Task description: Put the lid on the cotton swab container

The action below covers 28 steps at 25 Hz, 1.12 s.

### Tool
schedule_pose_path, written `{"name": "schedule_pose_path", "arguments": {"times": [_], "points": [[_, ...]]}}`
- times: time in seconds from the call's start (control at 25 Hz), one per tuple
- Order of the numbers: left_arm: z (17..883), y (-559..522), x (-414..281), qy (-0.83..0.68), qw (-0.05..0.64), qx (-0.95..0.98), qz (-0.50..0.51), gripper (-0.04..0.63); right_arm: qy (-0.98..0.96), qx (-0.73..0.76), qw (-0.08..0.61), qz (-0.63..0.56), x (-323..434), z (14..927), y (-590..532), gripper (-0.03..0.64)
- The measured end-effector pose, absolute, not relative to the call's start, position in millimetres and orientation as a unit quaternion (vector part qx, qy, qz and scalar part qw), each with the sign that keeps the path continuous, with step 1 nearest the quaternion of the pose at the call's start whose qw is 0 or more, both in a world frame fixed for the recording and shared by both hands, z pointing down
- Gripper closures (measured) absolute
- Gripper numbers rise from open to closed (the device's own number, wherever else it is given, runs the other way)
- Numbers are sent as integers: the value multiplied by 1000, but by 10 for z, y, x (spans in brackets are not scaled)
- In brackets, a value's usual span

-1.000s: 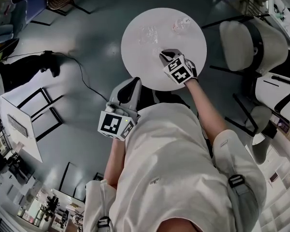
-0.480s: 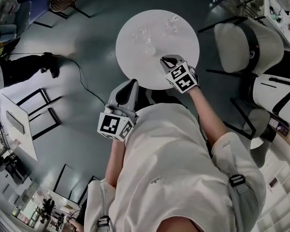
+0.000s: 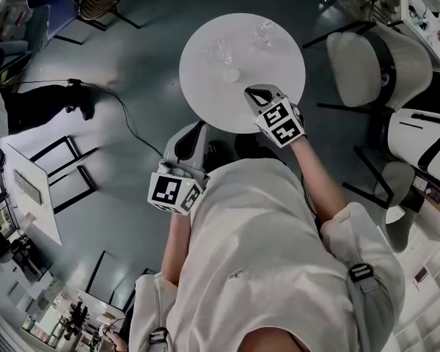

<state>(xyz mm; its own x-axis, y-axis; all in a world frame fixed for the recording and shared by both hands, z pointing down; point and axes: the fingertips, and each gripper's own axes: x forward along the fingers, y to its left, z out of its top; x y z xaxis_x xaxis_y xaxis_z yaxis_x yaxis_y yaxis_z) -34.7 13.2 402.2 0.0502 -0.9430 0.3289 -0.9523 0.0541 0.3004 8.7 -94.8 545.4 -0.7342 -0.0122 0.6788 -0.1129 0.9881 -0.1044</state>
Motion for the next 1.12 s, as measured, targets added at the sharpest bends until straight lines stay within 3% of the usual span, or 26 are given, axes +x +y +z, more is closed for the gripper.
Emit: {"name": "schedule_pose_path", "arguments": {"times": [0.84, 1.12], "points": [[4047, 1362, -705, -633, 219, 743, -1, 585, -922, 125, 357, 82, 94, 5144, 313, 607], [4080, 1676, -775, -621, 200, 757, 21, 584, -927, 158, 318, 125, 222, 4864, 820, 607]]}}
